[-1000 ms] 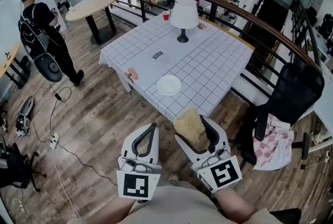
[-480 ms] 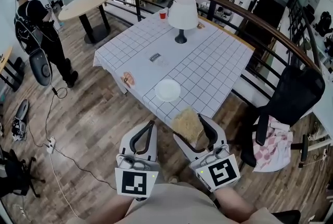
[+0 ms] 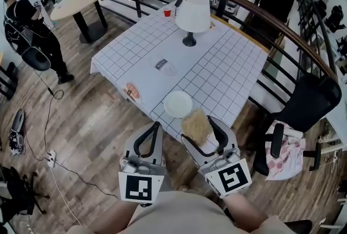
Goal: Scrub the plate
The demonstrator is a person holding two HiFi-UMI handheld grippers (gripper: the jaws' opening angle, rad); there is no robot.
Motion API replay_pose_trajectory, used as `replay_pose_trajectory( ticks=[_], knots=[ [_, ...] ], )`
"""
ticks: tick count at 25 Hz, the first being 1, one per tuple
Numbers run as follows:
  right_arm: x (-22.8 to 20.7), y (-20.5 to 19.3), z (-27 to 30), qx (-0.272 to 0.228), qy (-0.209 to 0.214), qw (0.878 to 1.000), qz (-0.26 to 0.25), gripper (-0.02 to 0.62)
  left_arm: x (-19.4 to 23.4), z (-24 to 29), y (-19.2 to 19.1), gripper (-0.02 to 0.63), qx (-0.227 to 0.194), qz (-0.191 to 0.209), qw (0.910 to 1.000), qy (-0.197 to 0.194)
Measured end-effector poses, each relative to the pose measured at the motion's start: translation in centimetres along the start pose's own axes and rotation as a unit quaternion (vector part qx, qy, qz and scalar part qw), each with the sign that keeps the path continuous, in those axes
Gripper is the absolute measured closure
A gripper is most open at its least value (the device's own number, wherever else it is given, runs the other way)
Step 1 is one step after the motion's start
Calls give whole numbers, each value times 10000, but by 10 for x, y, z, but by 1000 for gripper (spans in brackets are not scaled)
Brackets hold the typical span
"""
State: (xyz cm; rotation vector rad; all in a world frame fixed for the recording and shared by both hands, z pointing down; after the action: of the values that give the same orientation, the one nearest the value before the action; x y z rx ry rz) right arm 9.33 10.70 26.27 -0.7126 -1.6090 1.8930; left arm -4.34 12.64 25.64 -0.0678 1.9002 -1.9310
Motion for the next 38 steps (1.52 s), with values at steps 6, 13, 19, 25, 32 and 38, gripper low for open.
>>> replay_pose_trajectory(
  ticks=[6, 13, 19, 25, 32, 38],
  knots=[
    [-17, 12, 55, 92, -302, 9995, -16, 275, 50, 47, -12, 591, 7, -63, 9997, -237],
    [-34, 23, 108, 61, -633, 9979, -131, 275, 102, 90, -21, 591, -120, 40, 9991, -397],
    [-43, 26, 131, 40, -690, 9976, -32, 275, 117, 110, -26, 591, -130, -55, 9990, -413],
    [-59, 17, 140, 207, -565, 9982, 34, 275, 111, 124, -33, 591, 74, -64, 9992, -389],
    [-76, 4, 151, 309, -385, 9985, 248, 275, 99, 141, -47, 591, 334, -255, 9981, -446],
    [-96, -21, 171, 632, -324, 9973, 173, 275, 87, 162, -73, 591, 650, -118, 9964, -527]
  ],
)
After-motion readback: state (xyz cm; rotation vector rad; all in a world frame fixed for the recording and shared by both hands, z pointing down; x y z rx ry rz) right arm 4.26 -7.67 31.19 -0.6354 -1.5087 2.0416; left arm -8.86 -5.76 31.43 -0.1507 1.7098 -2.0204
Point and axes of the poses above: the fingertips, and each gripper's own axes: z forward along the fingers, x to its left, y out of its top, the point moved 5 cm from there along -z, backward along the fingers, and after that the axes turned 8 degrees about z, right-handed, at the moved point
